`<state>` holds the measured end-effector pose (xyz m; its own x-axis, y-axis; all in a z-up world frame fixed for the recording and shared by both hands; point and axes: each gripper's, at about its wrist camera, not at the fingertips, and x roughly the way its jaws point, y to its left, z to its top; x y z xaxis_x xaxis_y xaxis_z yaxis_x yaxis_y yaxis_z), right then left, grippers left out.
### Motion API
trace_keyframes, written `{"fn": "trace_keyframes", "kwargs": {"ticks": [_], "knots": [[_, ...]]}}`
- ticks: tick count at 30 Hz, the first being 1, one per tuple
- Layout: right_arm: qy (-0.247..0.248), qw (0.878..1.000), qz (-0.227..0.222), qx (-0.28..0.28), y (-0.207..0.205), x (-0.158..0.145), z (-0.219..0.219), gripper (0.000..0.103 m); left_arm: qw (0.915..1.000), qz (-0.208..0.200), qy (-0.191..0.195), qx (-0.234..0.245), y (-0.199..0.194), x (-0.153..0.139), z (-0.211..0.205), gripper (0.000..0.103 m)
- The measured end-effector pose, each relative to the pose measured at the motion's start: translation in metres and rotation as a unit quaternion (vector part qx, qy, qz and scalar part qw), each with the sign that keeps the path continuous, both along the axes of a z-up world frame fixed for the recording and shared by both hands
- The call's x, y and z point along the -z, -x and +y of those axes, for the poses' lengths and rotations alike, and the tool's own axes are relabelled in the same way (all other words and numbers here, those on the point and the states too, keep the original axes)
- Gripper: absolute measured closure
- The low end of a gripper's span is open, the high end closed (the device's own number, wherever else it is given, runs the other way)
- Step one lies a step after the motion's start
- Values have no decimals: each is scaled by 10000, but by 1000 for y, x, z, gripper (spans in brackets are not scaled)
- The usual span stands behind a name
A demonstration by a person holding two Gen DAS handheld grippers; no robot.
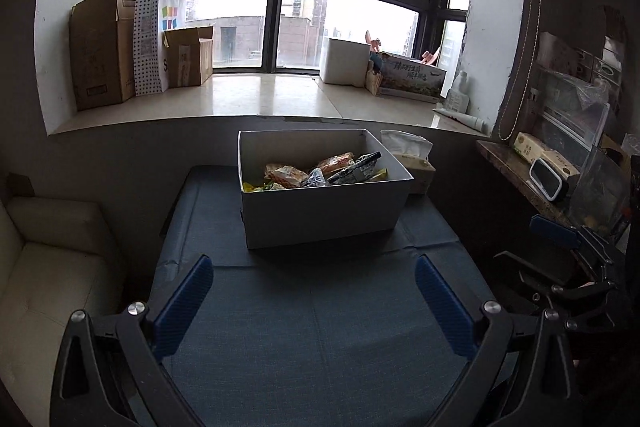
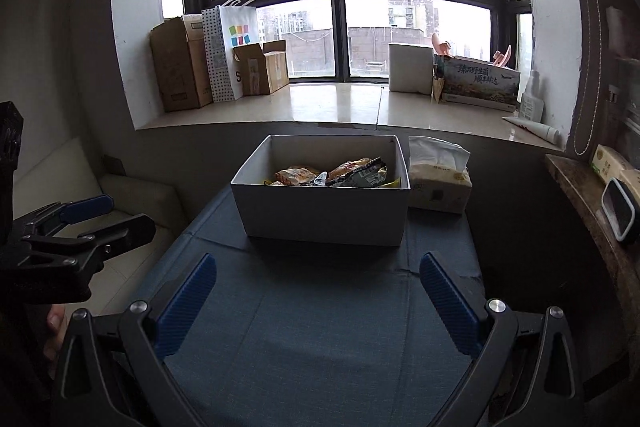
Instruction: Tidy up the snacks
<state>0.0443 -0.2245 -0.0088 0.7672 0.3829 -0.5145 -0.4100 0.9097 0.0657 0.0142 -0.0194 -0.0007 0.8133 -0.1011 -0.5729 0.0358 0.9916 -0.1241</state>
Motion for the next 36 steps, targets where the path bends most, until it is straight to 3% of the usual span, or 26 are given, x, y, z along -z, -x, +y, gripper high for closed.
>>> {"fn": "trace_keyframes", "kwargs": {"ticks": [36], "knots": [[-205, 9995, 235, 85, -3, 0, -8, 0, 9997, 113, -158, 123, -6, 0, -5, 0]]}}
